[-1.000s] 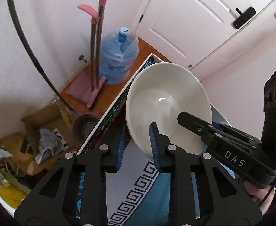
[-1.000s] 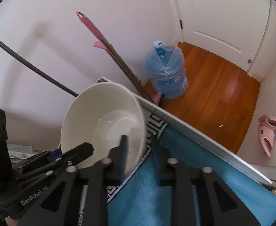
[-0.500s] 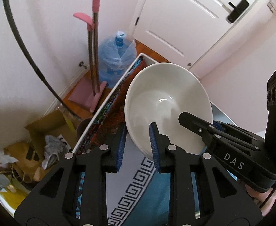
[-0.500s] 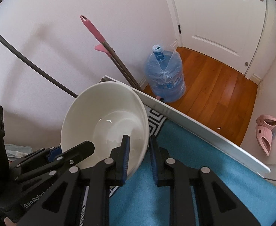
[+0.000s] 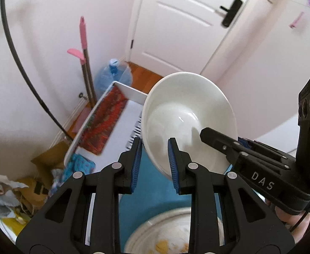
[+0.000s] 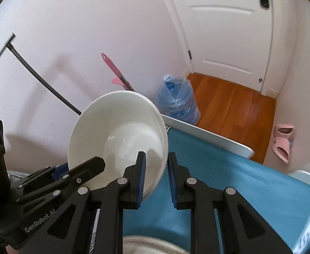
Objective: Organize plates and bowls
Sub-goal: 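Lift the white bowl with both grippers and carry it toward the basin, then lower the white bowl into the cream bowl and open both grippers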
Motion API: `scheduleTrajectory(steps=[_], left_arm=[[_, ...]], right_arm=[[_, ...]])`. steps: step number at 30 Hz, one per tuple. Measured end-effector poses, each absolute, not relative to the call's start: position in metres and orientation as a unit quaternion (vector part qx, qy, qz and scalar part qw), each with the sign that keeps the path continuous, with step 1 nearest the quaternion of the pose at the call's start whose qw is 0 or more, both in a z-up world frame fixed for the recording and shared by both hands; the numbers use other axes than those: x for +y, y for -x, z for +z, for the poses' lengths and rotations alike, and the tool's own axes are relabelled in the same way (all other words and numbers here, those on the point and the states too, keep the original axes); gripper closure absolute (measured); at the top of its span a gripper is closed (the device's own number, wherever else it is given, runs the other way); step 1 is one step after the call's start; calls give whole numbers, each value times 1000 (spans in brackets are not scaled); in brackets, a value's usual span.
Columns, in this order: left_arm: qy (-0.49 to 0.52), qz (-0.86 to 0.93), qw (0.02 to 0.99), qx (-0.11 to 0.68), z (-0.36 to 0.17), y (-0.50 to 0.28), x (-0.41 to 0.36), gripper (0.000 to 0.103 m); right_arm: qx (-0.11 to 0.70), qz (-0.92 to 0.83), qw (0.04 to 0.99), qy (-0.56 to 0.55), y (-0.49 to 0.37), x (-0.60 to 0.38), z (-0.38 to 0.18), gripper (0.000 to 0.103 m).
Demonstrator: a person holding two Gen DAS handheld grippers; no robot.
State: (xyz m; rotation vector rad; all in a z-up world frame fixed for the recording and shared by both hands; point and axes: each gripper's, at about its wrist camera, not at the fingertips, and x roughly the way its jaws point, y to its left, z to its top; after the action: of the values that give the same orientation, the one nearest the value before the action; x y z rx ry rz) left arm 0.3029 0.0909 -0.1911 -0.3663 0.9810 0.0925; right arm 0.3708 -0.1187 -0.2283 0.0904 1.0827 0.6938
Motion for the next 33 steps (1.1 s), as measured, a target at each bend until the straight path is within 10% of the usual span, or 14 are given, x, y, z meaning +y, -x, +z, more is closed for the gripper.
scheduleTrajectory(steps=[14, 33], left_arm=[[144, -7, 887, 438, -127, -203, -81, 81], [60, -130, 836, 530, -202, -175, -261, 81]], right_arm=[[464, 280, 839, -45, -259, -288, -163, 84], [524, 136, 837, -80, -179, -453, -225, 84]])
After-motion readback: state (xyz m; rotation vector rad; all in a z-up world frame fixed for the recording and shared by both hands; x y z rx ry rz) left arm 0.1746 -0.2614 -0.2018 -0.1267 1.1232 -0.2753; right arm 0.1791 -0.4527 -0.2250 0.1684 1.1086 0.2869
